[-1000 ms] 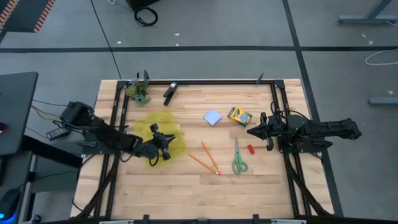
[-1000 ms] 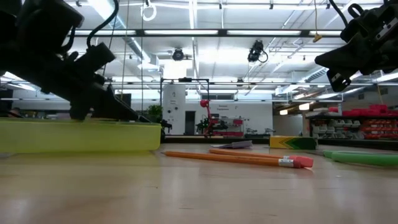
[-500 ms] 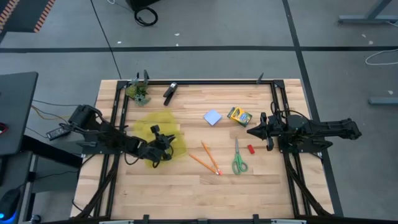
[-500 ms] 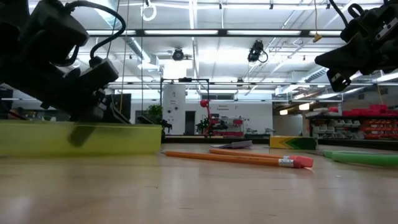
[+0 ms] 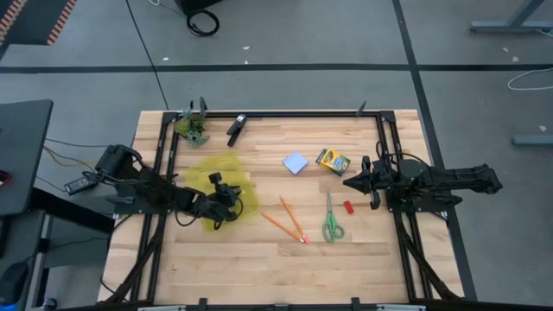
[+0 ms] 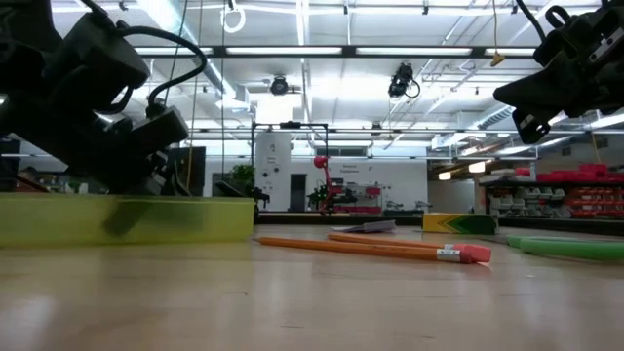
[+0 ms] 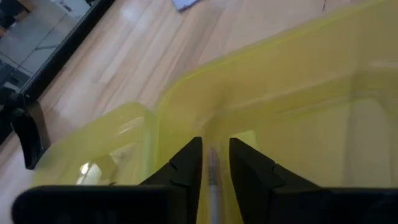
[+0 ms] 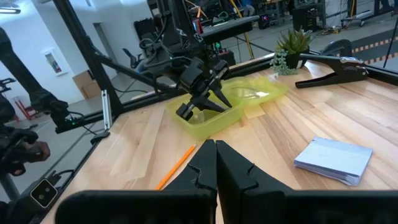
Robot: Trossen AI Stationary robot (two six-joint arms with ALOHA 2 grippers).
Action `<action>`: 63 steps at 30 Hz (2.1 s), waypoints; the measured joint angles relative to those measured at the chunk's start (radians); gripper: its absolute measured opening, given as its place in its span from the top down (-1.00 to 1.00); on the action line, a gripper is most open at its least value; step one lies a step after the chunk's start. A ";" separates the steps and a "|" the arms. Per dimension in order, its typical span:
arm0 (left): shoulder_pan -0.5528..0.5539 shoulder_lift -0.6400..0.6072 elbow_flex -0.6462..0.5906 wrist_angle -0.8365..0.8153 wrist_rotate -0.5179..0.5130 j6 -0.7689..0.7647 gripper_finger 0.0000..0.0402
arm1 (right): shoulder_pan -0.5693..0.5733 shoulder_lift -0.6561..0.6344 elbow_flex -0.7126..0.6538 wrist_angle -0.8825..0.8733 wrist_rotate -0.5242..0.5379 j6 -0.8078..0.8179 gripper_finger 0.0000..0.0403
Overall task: Pack school essentials
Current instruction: Put the left orange pencil into the yellow supply box
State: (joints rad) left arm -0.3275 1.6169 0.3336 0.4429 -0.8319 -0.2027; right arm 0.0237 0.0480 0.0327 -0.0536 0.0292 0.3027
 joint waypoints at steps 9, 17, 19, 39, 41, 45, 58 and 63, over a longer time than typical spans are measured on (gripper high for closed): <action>-0.001 -0.019 0.000 -0.002 0.003 -0.012 0.39 | 0.000 0.000 0.000 0.000 0.000 0.000 0.97; 0.001 -0.076 0.015 -0.038 0.001 0.014 0.54 | 0.000 0.000 0.000 0.000 0.000 0.000 0.97; 0.007 -0.080 0.031 -0.056 -0.008 0.028 0.58 | 0.000 0.000 0.000 0.000 0.000 0.000 0.97; 0.039 -0.080 0.212 -0.172 -0.028 0.141 0.67 | 0.000 0.000 0.000 0.000 0.000 0.000 0.97; 0.039 -0.080 0.220 -0.173 -0.028 0.145 0.67 | 0.000 0.000 0.000 0.000 0.000 0.000 0.97; 0.036 -0.080 0.237 -0.173 -0.028 0.167 0.67 | 0.000 0.000 0.000 0.000 0.000 0.000 0.97; 0.036 -0.080 0.257 -0.156 0.253 0.202 0.68 | 0.000 0.000 0.000 0.000 0.000 0.000 0.97; 0.036 -0.080 0.257 -0.152 0.324 0.245 0.69 | 0.000 0.000 0.000 0.000 0.000 0.000 0.97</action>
State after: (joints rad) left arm -0.2916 1.5372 0.5911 0.2912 -0.5077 0.0428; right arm 0.0236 0.0483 0.0330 -0.0536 0.0290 0.3027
